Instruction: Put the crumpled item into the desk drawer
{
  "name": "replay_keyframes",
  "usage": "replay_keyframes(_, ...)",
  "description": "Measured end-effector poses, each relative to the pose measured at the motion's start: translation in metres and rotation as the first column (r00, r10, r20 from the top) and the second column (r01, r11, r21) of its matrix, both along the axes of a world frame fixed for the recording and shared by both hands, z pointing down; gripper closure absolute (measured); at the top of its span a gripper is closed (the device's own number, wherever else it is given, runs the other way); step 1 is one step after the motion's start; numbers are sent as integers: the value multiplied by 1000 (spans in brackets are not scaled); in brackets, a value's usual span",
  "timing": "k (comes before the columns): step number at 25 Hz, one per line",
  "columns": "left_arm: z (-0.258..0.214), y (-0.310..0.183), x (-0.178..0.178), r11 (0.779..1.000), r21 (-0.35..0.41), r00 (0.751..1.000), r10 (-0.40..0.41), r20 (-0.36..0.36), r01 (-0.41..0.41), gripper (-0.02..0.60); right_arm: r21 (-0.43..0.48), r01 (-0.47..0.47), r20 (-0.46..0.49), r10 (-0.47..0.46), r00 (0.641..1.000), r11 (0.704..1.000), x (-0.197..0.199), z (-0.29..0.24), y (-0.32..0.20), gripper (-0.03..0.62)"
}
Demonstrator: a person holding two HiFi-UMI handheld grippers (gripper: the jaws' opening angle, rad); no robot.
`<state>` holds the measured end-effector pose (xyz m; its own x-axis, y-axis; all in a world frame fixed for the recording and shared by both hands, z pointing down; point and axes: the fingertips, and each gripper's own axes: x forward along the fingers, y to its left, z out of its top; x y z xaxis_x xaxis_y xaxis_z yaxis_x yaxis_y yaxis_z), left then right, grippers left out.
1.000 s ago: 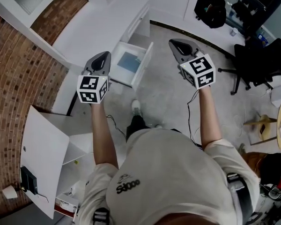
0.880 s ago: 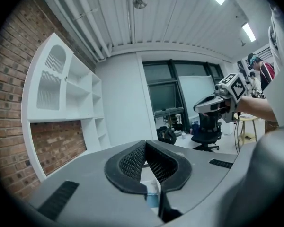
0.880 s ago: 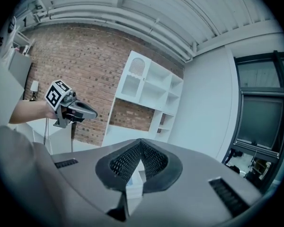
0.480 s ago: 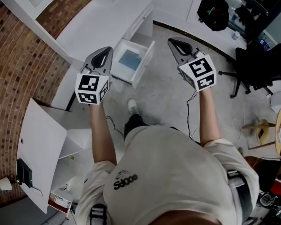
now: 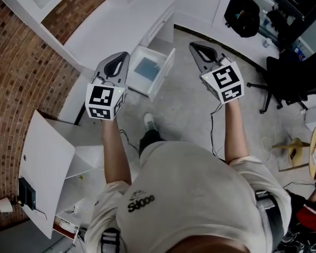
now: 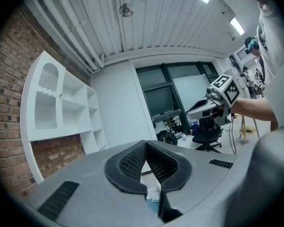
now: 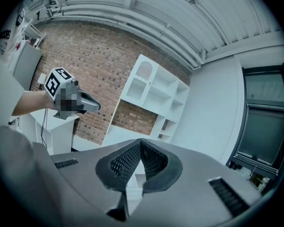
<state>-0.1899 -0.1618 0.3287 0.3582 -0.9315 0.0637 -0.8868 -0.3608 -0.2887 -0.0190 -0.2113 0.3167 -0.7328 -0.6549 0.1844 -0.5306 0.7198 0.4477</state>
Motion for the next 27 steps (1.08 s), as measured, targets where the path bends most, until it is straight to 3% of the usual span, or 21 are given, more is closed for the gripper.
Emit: replay_keyframes(27,22,-60,-6,998,-62,1000,17,-1,-17,563,-41,2,-33,-3,999,999,-13,20,-61,599)
